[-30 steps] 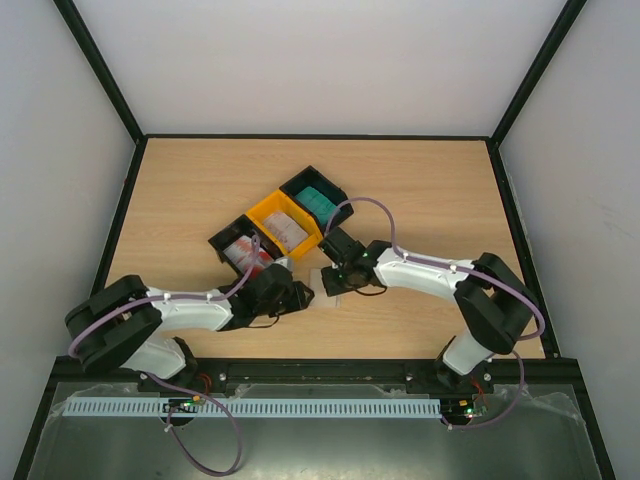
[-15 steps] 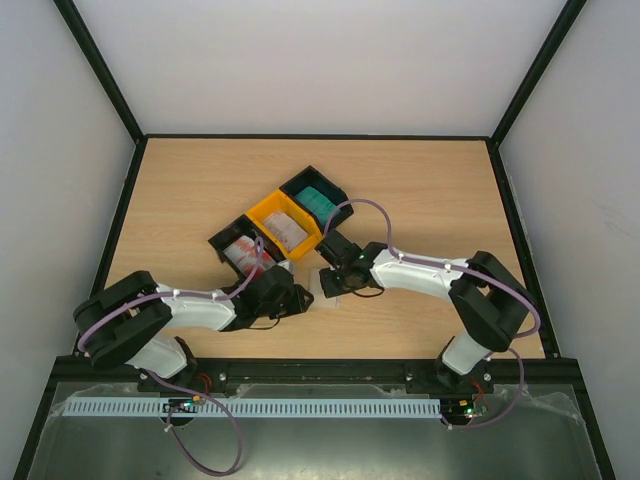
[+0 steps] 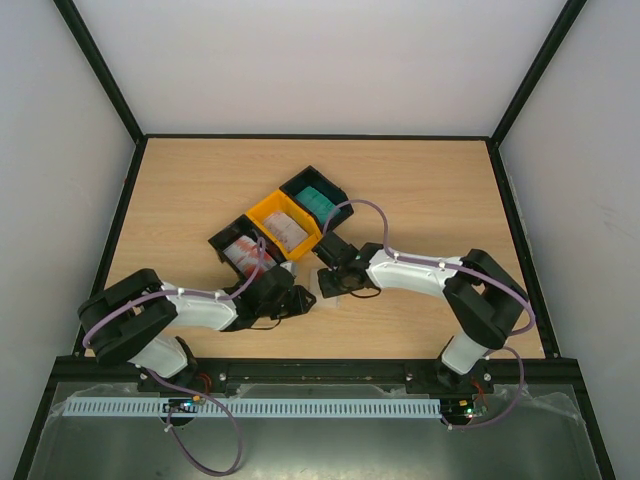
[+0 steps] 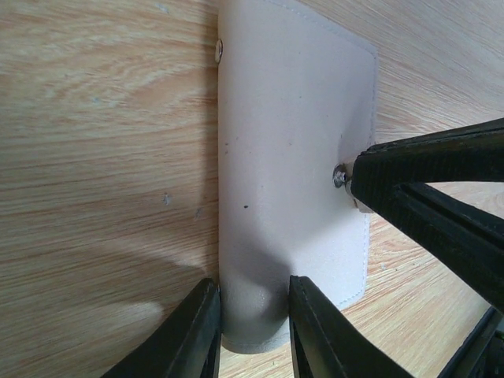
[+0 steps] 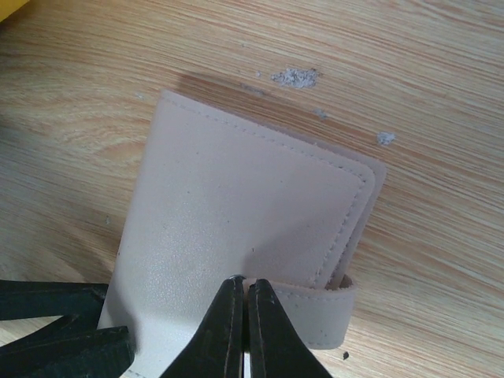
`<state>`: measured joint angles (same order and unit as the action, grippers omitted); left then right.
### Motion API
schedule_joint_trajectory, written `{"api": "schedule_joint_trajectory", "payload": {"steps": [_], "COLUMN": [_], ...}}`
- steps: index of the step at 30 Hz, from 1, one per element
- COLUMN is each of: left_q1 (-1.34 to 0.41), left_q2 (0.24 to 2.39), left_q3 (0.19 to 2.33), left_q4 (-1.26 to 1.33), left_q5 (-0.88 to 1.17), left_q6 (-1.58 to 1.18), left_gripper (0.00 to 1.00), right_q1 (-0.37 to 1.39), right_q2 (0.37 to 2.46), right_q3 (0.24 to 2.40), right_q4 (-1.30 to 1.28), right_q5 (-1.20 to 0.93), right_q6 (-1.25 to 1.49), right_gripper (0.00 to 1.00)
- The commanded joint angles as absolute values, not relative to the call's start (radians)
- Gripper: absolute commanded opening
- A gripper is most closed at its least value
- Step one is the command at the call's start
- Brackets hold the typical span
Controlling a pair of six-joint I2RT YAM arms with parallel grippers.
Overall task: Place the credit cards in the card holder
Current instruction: Close the card holder at the center of the board.
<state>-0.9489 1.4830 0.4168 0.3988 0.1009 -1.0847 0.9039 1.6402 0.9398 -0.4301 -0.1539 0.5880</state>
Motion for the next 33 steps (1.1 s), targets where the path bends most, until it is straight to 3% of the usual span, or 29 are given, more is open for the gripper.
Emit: {"api": "schedule_joint_trajectory", "payload": {"steps": [1,33], "left_q1": [-0.956,-0.96], "left_q2": [1.502,1.533], "left_q3": [0.397,0.394], "left_q4": [0.417,0.427], "left_q5": [0.11,0.109], "left_q6": [-1.075,-1.075], "left_gripper": [0.26,0.24], "right_q1": [0.914,0.942], "right_q2": [1.664,1.712], "right_q3": [0.962,0.889], "right_q4": [-0.415,-0.322], "right_q5": [-0.104,-0.211], "right_q6": [0.619,0.701], "right_gripper": [0.02,0.02]}}
